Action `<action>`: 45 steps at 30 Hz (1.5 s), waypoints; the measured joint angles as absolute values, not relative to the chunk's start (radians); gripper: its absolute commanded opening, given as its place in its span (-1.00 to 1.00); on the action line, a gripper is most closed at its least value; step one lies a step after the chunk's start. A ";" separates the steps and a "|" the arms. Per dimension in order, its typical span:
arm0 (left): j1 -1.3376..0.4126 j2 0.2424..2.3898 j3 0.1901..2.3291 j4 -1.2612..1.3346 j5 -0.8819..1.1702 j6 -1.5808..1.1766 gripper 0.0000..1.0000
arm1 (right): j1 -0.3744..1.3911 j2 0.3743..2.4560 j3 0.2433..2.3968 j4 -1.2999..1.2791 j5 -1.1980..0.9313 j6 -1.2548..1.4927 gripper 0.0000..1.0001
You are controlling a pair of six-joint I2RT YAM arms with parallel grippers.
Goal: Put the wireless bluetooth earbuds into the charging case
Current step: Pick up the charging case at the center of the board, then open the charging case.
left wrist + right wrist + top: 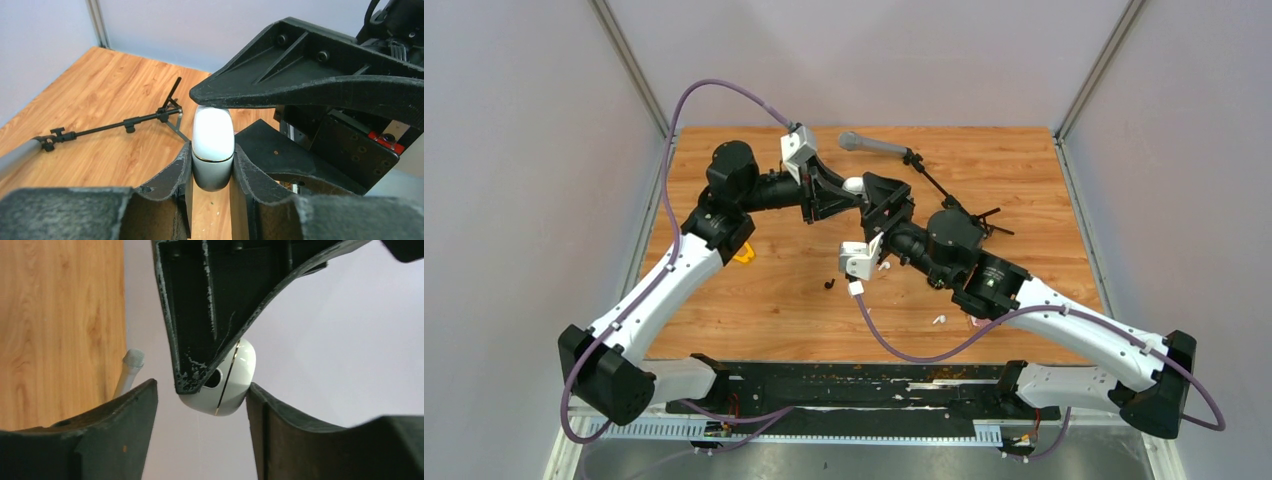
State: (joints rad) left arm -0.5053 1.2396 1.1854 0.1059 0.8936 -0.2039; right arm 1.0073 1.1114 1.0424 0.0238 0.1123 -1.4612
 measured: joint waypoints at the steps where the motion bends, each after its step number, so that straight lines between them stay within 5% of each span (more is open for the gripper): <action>1: -0.505 1.240 1.180 0.107 0.893 -0.202 -1.00 | 1.007 1.111 1.058 -0.027 0.116 -1.436 0.54; 5: -0.502 1.240 1.146 0.124 0.894 -0.185 -1.00 | 0.994 1.115 1.189 -0.313 0.092 -1.269 0.83; 12: -0.494 1.225 0.995 0.263 0.908 -0.168 -1.00 | 0.820 1.192 1.604 -0.803 -0.191 -0.949 0.48; 20: -0.491 1.203 0.847 0.505 0.942 -0.174 -0.98 | 0.617 1.439 1.893 -1.109 -0.636 -0.745 0.35; 45: -0.496 1.218 0.846 0.743 0.971 -0.382 -1.00 | 0.544 1.669 2.092 -1.240 -0.892 -0.664 0.15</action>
State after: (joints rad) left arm -0.4965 1.2182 0.8455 0.7429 0.9710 -0.3820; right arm 0.5442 1.6691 2.0918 -1.2396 -0.8925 -0.6640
